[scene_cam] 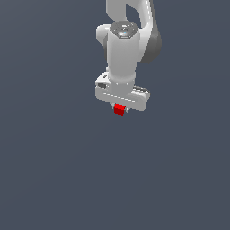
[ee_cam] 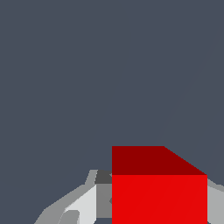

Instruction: Pick up the red cube and move it to a goal position.

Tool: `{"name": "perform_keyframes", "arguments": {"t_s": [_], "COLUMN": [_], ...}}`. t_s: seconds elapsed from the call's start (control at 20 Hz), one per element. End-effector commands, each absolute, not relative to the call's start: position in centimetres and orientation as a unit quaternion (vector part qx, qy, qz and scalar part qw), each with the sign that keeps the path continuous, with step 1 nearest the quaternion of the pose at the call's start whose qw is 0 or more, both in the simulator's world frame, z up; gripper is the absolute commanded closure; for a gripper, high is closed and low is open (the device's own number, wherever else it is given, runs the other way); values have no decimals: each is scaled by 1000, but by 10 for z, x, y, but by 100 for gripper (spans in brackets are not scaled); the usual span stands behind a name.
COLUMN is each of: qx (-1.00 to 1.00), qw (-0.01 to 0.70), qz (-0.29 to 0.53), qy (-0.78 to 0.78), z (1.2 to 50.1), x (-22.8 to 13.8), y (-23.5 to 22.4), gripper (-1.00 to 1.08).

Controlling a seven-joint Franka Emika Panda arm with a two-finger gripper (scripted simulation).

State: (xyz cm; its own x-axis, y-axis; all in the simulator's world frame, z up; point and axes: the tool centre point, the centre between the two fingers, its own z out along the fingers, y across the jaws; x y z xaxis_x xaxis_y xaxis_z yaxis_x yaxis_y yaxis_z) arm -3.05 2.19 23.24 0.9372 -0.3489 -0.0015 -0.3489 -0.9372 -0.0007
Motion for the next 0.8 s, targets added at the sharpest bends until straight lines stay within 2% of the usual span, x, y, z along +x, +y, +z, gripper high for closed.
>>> {"name": "perform_keyframes", "arguments": {"t_s": [0.0,0.75], "qx": [-984,-984], "qw": [0,0], "qz": [0,0], "qy": [177,178], "z": [262,425], "x": [-39,-80], "y": [18,0], "gripper": [108,108]}}
